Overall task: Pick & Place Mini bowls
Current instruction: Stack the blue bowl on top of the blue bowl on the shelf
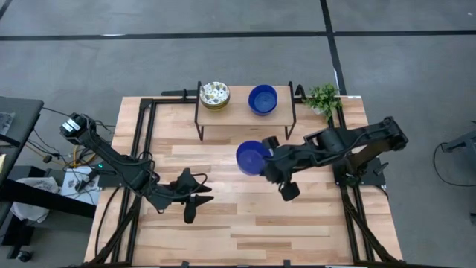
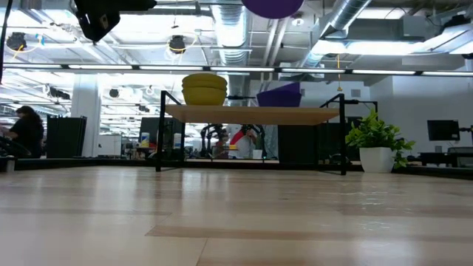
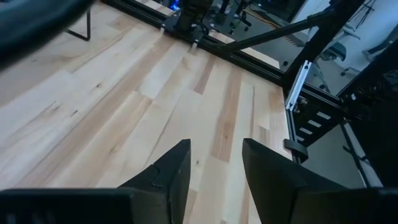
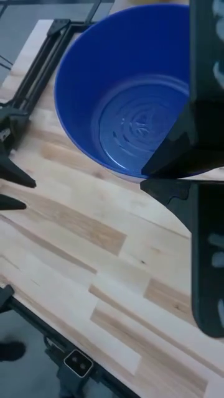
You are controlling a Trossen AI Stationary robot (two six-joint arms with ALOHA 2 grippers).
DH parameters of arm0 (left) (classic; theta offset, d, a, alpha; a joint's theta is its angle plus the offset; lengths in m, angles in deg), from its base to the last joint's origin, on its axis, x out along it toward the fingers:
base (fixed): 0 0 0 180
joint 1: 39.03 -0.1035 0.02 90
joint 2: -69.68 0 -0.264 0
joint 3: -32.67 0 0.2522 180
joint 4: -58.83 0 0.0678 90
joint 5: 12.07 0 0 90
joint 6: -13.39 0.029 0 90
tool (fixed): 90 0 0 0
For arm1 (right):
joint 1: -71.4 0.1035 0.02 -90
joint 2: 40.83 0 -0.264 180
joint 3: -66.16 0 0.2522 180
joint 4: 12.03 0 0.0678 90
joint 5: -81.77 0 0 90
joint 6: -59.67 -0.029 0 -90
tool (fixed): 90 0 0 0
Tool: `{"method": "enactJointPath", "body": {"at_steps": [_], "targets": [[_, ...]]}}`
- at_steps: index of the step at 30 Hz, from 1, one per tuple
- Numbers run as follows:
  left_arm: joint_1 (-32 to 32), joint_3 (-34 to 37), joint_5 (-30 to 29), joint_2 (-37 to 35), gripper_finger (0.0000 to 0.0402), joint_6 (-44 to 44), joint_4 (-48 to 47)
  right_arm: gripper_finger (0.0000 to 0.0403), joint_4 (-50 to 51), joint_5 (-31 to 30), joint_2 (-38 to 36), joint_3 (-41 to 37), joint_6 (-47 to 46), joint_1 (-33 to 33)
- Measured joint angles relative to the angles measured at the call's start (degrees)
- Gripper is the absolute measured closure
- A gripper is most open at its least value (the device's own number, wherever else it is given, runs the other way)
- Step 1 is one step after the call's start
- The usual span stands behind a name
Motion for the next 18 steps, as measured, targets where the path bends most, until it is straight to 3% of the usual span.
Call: {"method": "enactJointPath", "body": {"at_steps": [18], "targets": [[0.0, 0.0, -0.6, 0.0, 0.0259, 0.1, 0.3, 0.0403, 4.5, 0.0, -0.2, 0.0, 1.6, -4.4]]}}
